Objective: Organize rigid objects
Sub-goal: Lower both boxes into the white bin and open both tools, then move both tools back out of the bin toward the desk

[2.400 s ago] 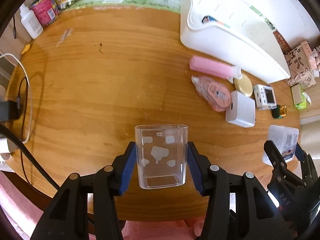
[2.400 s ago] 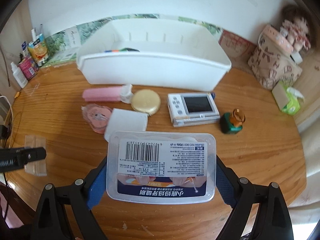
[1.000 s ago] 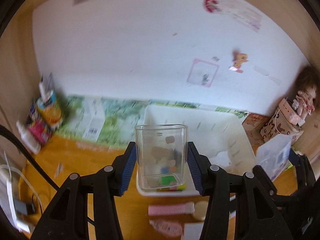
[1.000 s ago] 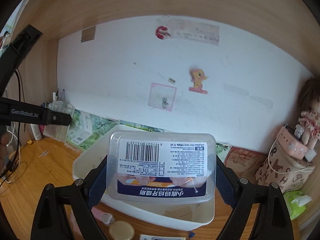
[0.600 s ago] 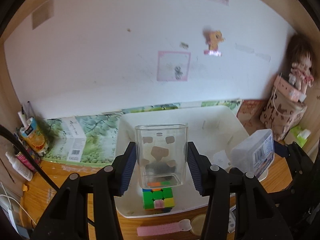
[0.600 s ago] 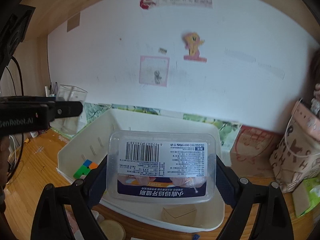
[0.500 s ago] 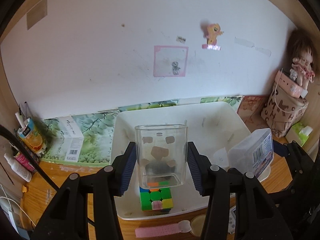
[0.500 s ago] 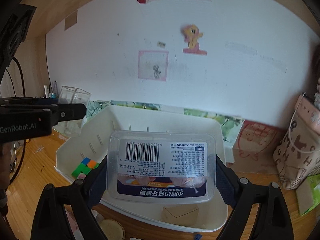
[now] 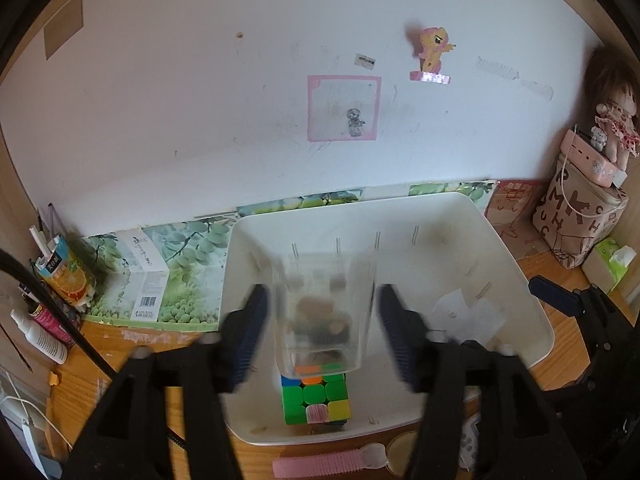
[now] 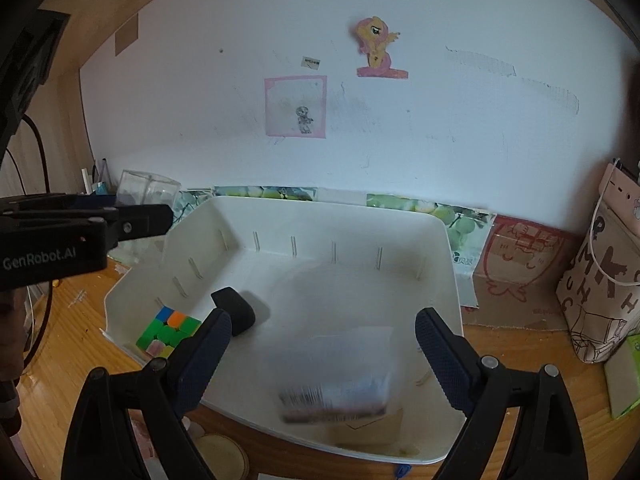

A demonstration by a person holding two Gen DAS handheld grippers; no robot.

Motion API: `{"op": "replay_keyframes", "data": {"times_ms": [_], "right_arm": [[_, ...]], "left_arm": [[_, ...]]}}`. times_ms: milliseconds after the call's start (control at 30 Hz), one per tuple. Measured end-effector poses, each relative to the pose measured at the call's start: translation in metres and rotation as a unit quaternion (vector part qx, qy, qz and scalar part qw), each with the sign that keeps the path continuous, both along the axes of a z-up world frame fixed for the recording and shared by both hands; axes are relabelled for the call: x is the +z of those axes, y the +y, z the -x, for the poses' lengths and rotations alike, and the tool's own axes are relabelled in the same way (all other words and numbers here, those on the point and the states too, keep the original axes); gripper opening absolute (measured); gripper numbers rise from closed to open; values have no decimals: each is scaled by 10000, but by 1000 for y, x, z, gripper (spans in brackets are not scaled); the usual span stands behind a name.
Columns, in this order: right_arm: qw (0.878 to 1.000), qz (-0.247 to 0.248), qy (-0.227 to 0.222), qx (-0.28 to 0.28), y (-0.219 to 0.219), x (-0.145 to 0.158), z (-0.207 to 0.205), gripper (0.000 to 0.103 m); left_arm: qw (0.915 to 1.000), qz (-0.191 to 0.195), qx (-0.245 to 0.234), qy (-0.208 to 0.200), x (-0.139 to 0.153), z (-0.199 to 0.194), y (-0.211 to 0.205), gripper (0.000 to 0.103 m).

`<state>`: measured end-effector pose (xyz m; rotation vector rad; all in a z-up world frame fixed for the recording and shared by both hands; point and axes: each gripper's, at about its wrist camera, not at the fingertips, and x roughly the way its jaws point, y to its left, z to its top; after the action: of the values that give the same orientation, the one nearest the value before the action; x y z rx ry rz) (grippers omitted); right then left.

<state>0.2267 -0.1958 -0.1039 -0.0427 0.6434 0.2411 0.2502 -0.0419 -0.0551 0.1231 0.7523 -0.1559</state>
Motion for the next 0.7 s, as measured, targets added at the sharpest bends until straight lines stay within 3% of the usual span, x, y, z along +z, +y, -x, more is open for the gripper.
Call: {"op": "replay_keyframes", "data": {"times_ms": [67, 700], "right_arm": [[10000, 23, -26, 16, 2, 3, 1, 94], [9972, 176, -722, -98, 6, 57, 49, 94]], "left_arm": [[9999, 10, 36, -113, 4, 3, 1, 84], [9969, 251, 167, -732, 52, 57, 24, 84]]}}
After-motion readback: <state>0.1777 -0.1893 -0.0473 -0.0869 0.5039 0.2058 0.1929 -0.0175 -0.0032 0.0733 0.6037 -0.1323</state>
